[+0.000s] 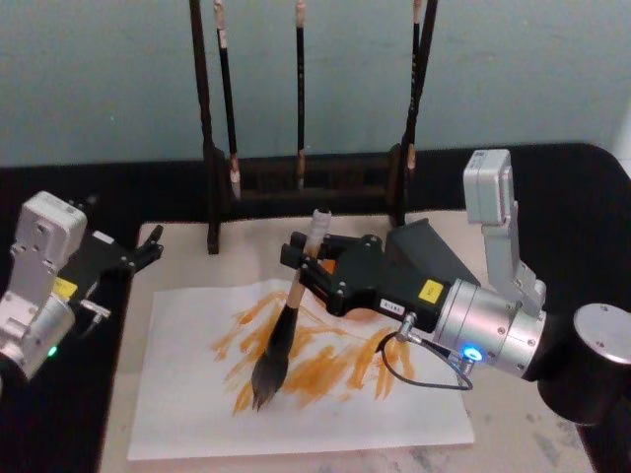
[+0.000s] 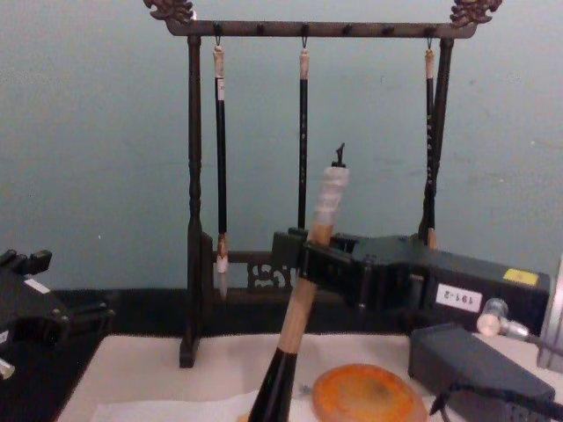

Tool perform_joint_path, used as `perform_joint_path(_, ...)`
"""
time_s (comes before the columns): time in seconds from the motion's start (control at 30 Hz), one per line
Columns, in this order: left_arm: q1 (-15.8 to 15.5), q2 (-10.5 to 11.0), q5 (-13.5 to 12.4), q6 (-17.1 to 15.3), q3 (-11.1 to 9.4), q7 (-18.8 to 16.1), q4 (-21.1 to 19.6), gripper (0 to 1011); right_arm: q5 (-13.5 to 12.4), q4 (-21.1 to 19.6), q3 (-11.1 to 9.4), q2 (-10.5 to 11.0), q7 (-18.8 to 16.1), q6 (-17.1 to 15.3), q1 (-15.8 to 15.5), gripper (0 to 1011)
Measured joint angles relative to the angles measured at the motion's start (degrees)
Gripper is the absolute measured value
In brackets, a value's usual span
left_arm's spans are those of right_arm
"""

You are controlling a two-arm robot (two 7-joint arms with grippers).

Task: Pick up the brush from the inkstone, write on the paper, then place the brush back to its original position.

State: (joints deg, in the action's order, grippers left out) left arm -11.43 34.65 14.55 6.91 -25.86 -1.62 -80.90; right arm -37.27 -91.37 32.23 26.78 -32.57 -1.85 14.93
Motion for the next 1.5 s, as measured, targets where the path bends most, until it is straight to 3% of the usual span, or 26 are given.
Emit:
perform_joint_path(0.67, 0.00, 0.00, 0.00, 0.00, 0.00, 0.00, 0.00, 1001, 0.88, -0.37, -0.39, 1.02, 0.27, -0.11, -1.00, 160)
perform_joint_path(1.5, 0.00, 0.00, 0.00, 0.00, 0.00, 0.00, 0.00, 1001, 1.30, -2.42, -3.63, 3.31, 1.50, 0.86, -3.86, 160)
